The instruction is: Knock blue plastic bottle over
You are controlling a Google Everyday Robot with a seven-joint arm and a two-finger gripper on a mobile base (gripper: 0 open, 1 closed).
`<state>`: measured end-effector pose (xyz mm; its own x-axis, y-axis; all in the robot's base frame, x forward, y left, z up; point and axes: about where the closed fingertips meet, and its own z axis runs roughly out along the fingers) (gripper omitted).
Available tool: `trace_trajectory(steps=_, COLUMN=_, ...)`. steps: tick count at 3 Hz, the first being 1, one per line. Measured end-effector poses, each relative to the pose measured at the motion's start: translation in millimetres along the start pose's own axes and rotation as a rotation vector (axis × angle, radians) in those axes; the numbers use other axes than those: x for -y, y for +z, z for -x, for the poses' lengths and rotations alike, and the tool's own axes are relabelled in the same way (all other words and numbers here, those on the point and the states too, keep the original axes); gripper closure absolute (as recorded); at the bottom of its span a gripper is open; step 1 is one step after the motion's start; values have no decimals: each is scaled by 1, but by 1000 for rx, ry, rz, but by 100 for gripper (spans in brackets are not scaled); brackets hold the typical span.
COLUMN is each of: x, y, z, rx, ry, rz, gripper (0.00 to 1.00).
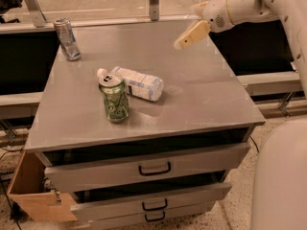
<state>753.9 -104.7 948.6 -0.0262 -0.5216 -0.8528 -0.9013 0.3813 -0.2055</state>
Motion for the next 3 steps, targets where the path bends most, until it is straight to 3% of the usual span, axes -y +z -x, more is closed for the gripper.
trace_trajectory(steps=1, x=26, y=-49, z=-7, rx=-24, ry=27, rz=-104, gripper=0)
trace_trajectory(steps=2, x=33, y=-98, z=-14, rx=-70, ry=102, rz=-202, gripper=0)
trace_trajectory(steps=3, x=28, y=-94, z=-18, rx=-81, ry=126, rz=-194, gripper=0)
